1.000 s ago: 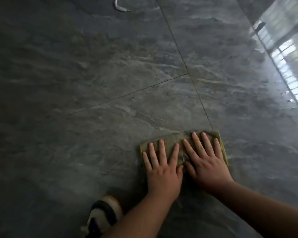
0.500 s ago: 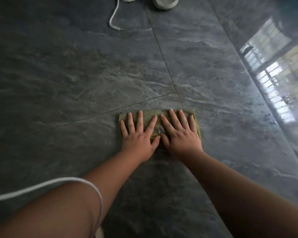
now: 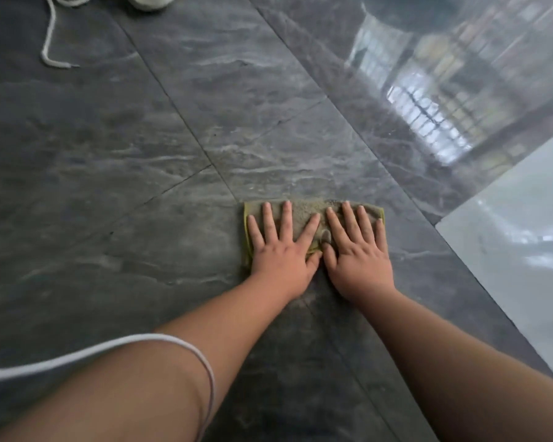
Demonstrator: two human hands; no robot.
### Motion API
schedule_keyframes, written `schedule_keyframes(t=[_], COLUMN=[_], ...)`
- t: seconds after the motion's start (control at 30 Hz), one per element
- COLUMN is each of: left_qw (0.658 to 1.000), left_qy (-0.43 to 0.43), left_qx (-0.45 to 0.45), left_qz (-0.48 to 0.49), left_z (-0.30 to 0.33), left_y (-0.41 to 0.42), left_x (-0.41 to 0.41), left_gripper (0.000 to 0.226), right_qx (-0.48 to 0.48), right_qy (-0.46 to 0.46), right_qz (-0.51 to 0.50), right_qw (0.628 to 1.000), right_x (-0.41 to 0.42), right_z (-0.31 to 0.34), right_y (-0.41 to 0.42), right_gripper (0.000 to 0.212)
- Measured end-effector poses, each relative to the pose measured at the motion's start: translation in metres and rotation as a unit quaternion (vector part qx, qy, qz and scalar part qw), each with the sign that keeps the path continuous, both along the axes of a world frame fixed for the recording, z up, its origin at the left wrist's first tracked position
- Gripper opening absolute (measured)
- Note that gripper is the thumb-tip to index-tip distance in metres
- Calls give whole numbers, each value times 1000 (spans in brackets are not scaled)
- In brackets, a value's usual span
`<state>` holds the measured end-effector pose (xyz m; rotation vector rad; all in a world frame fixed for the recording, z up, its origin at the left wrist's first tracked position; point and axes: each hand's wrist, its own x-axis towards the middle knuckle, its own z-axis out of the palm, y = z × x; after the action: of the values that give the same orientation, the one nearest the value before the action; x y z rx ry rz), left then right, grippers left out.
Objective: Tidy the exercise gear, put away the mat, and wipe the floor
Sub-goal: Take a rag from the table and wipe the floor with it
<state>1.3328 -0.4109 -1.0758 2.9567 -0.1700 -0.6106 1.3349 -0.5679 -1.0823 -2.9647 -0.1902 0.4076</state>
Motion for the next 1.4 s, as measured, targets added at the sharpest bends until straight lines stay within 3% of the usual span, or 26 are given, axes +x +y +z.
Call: schedule_keyframes(t=[0.27, 0.5, 0.8, 1.03, 1.4], left_qw=[979, 968, 984, 988, 999], left_qy=[2, 3, 54, 132, 40], left_qx=[-1, 7, -7, 28, -21], left_qz=[-206, -252, -169, -73, 29], left_z=[-5, -7, 3, 19, 7], left_y=[-136, -119, -13, 37, 41], left_x=[18, 1, -100, -175, -179], left_gripper=[66, 67, 73, 79, 68], right_qx=[-45, -31, -34, -24, -77], right_qy=[38, 43, 66, 101, 85], right_qz=[-231, -295, -109, 77, 92], right_qw=[971, 954, 991, 992, 989], right_x=[-45, -73, -152, -176, -156], right_z=[0, -4, 1, 21, 6], right_y=[-111, -82, -16, 14, 42], right_gripper=[64, 65, 78, 75, 82])
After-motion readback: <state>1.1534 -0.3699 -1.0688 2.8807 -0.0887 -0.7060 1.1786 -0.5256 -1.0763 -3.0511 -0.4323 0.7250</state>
